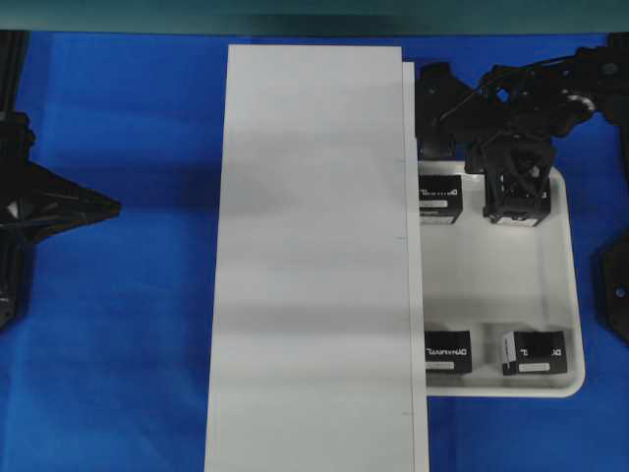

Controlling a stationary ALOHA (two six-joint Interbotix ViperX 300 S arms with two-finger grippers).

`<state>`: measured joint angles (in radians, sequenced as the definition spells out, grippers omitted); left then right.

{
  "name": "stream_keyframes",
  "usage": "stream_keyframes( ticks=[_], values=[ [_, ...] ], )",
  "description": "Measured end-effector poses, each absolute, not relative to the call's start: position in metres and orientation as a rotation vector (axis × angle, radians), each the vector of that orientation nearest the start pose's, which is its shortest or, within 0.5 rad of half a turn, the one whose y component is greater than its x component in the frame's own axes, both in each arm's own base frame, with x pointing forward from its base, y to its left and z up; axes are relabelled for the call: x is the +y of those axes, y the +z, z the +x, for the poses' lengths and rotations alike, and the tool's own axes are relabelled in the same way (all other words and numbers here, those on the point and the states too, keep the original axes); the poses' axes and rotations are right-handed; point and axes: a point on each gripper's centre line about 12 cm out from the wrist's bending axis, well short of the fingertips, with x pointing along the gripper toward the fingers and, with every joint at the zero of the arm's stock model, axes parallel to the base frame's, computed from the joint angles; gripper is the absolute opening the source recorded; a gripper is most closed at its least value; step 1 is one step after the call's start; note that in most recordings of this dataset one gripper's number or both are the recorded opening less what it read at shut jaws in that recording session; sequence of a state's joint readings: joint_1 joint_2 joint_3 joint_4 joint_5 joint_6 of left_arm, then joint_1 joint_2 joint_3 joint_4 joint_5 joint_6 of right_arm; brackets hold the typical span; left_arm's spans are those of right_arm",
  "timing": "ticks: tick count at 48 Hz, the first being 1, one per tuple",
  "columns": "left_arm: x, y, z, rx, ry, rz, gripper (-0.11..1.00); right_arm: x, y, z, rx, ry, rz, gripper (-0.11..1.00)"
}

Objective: Place the box from the white plastic tray onto the white base.
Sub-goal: 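Move the right gripper over the upper-left box in the tray, then lower the right gripper and close it on the black-and-white box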

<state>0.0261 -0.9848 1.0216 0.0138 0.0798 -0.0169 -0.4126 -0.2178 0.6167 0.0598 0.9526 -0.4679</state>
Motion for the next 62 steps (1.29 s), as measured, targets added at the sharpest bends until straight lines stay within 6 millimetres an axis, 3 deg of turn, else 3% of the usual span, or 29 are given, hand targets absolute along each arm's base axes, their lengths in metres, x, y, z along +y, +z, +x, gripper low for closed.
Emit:
stream_keyframes(
  ticks=[6,17,21,36,62],
  values=[
    [0.005,0.318,0.2,0.113,0.027,-0.006,-0.07,-0.115,0.187,0.274,1.362,0.004,-0.074,0.24],
    [0.005,0.318,0.2,0.113,0.027,-0.005,-0.07,-0.118,0.171,0.274,1.371,-0.008,-0.058,0.86],
    [0.005,0.318,0.2,0.112,0.027,-0.005,-0.07,-0.118,0.168,0.275,1.359,-0.016,-0.06,0.98],
    [0.005,0.318,0.2,0.115,0.027,-0.005,-0.07,-0.118,0.16,0.281,1.328,-0.056,-0.013,0.99],
    [0.005,0.318,0.2,0.117,0.027,-0.006,-0.07,-0.11,0.131,0.297,1.346,-0.047,0.001,0.99]
  ],
)
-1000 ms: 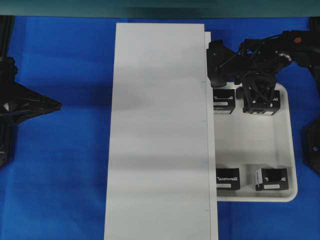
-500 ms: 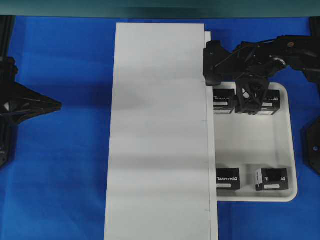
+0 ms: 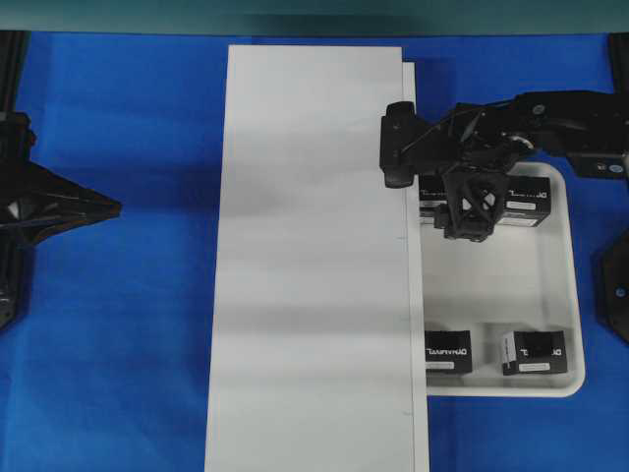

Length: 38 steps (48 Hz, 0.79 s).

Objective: Place the box from the white plastic tray onto the white base.
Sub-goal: 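Lower the right gripper and close it on the black-and-white box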

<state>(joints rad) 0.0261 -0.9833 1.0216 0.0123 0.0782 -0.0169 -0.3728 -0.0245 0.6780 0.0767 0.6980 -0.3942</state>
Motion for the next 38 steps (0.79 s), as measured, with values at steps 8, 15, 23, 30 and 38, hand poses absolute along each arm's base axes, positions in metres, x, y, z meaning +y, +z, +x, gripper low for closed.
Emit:
stream_keyframes(
  ticks=[8,15,23,30,38],
  values=[
    [0.005,0.318,0.2,0.115,0.027,-0.006,-0.07,-0.111,0.123,0.3,1.345,-0.05,0.002,0.98],
    [0.005,0.317,0.2,0.118,0.027,-0.006,-0.07,-0.111,0.12,0.3,1.347,-0.05,0.001,0.96],
    [0.005,0.318,0.2,0.115,0.027,-0.005,-0.07,-0.111,0.12,0.299,1.349,-0.055,0.01,0.7],
    [0.005,0.318,0.2,0.115,0.026,-0.004,-0.07,-0.107,0.122,0.294,1.394,-0.047,0.036,0.58],
    [0.005,0.318,0.2,0.115,0.027,-0.006,-0.07,-0.103,0.142,0.286,1.443,-0.059,0.091,0.58]
  ],
)
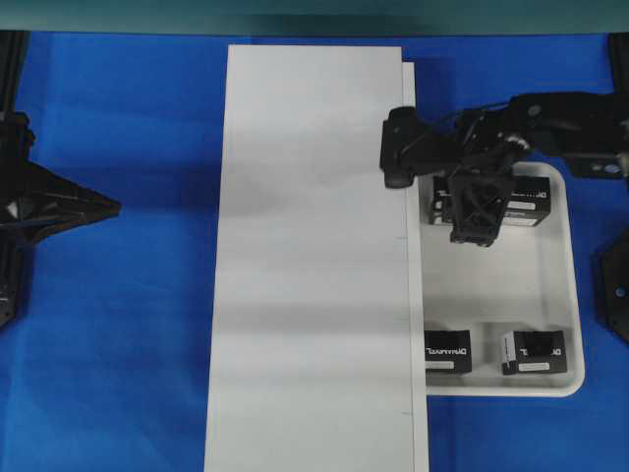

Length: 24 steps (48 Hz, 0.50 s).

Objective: Place the box from the white plastic tray onto the white base.
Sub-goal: 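Lower the right gripper and close it on the black-and-white box, then lift the box with the right gripper and carry it left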

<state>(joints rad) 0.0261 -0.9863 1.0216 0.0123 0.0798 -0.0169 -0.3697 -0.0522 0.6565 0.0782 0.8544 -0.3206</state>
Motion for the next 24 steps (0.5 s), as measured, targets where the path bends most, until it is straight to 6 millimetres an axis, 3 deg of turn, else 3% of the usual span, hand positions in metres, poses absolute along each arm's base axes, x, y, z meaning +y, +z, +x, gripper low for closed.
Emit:
stream_keyframes(
  ticks=[11,24],
  values=[
    [0.005,0.318,0.2,0.115,0.027,-0.003,-0.07,-0.11,0.207,0.284,1.419,-0.081,0.111,0.58],
    [0.005,0.319,0.199,0.112,0.027,-0.006,-0.07,-0.131,0.279,0.297,1.351,-0.103,0.089,0.58]
  ],
)
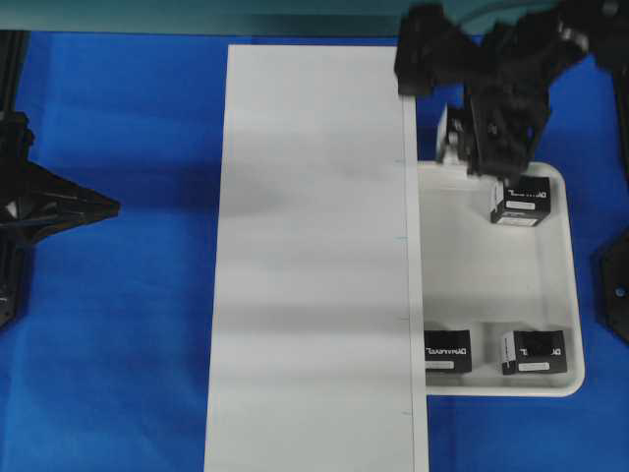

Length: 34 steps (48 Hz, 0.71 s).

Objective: Place the box from the white plastic tray onto the white base.
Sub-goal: 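Lift the box with the right gripper and carry it left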

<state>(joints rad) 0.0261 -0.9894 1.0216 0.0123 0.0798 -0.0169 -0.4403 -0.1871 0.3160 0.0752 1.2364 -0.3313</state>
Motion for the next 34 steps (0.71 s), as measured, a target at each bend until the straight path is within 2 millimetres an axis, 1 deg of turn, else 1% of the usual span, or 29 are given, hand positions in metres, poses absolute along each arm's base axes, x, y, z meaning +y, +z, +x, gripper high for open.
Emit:
stream_keyframes(
  ticks=[5,20,29,34],
  values=[
    [0.005,0.32,0.198,0.107,0.027,-0.004,-0.07,-0.136,0.293,0.306,1.336,-0.092,0.063,0.58],
    [0.005,0.325,0.193,0.08,0.027,-0.006,-0.07,-0.152,0.318,0.333,1.339,-0.05,0.011,0.58],
    [0.005,0.326,0.192,0.077,0.027,-0.004,-0.07,-0.161,0.321,0.345,1.327,-0.049,-0.002,0.58],
    [0.005,0.326,0.192,0.075,0.027,-0.004,-0.07,-0.164,0.317,0.35,1.313,-0.057,-0.005,0.58]
  ],
)
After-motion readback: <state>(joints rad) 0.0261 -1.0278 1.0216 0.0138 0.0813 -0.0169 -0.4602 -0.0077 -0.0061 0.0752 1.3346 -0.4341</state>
